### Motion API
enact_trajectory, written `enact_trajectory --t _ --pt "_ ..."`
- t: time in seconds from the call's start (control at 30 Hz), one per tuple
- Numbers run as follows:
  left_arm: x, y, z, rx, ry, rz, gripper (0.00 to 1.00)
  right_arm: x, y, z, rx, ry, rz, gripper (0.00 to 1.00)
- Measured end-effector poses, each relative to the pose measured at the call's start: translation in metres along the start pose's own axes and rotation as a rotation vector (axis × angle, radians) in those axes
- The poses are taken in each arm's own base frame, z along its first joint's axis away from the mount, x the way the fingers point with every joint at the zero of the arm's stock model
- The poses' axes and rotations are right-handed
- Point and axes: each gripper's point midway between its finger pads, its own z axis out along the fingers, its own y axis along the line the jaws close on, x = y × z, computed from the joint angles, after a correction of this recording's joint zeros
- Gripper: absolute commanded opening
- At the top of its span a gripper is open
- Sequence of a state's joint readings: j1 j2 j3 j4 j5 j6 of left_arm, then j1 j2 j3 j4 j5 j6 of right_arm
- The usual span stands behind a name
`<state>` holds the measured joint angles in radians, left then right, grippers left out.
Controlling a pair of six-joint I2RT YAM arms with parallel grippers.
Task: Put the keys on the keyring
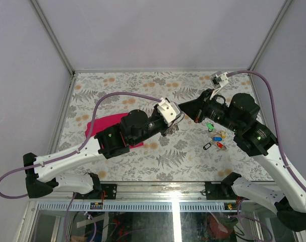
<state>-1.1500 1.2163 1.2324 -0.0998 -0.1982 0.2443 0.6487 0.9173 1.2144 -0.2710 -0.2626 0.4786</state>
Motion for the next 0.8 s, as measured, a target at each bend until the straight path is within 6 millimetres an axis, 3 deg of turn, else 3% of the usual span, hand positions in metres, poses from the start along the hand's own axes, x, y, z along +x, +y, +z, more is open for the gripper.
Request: enact_trajectory --t 0.3,0.47,0.63,0.8 --pt "-0.001 0.003 0.000 -0.020 -0.005 -0.005 0.26 0.000 0.004 0.002 -0.029 -0.015 0.010 0.00" --pt "-0.006 0.006 0.001 -0.036 -0.024 -0.011 0.28 0.001 0.005 0.003 -0.038 -0.017 0.026 0.00" --pt "-0.010 0.007 0.001 -0.040 -0.037 -0.016 0.22 0.001 0.006 0.003 -0.046 -0.022 0.037 0.00" --pt "-0.012 0.006 0.001 -0.037 -0.047 -0.031 0.03 -0.002 0.008 0.002 -0.052 -0.038 0.039 0.00"
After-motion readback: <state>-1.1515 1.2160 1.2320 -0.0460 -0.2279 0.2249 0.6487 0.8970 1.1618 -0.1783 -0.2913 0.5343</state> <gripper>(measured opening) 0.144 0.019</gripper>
